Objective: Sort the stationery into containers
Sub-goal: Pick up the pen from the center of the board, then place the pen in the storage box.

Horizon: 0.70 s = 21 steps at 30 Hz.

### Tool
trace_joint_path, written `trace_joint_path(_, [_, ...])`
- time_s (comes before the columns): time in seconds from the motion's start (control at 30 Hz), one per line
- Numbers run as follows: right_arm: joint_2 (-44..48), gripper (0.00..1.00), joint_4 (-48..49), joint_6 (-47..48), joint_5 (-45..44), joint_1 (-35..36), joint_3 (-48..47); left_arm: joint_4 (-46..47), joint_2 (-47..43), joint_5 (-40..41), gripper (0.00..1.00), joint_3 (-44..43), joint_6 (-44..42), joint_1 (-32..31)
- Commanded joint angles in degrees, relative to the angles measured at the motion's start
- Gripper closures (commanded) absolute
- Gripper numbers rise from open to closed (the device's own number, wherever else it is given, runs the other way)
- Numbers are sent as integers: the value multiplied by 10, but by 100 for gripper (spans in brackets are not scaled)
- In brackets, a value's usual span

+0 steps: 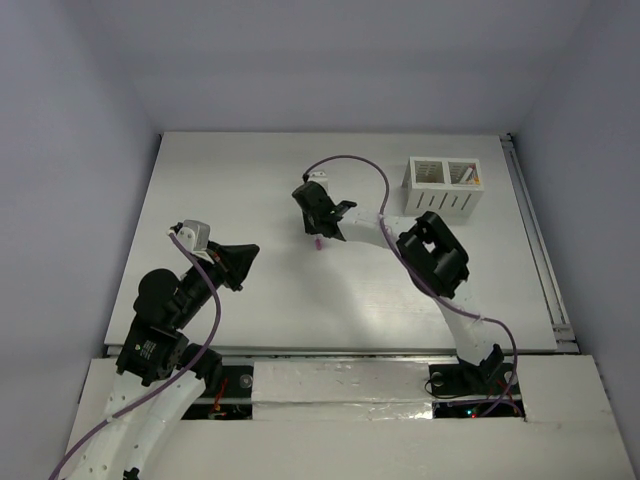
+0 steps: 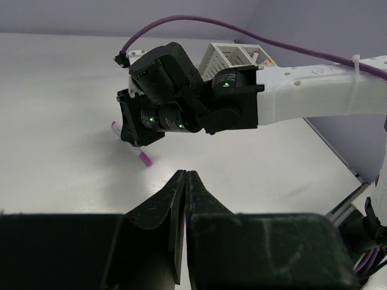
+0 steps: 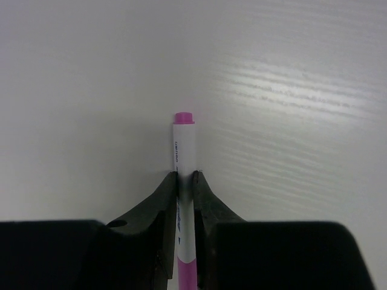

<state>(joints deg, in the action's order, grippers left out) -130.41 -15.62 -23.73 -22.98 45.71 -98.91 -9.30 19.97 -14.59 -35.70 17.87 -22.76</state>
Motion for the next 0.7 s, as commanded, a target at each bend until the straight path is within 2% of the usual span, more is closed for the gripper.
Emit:
trace_joint_path(0.0, [63,100,45,-23,28,-6,44,22,-5,-5,100,-19,-6,-1])
trace_joint_path(0.2, [196,100,196,-29,51,-62,159,23,5,-9,100,-19,-6,-1])
trace_joint_path(0.33, [295,100,223,3,19,-118,202,23,16,-11,98,-19,-8,4])
trace_joint_path(0.43, [341,100,251,14,11,-192,238,23,20,-11,95,-19,-7,4])
trace_joint_path(0.47, [362,100,258,16,7,-212,246,23,21,-13,93,-18,-7,4])
trace_joint_path(0.5, [369,100,273,16,7,-255,252,24,22,-15,83,-18,-6,4])
trace_joint_path(0.57, [378,100,279,11,14,-295,256,25,24,-19,73,-18,-7,10])
trace_joint_path(0.6, [380,100,286,13,11,-312,257,25,24,-20,64,-17,-6,10])
trace_joint_path(0.67, [379,100,303,36,-12,-350,260,25,25,-21,55,-17,-6,10])
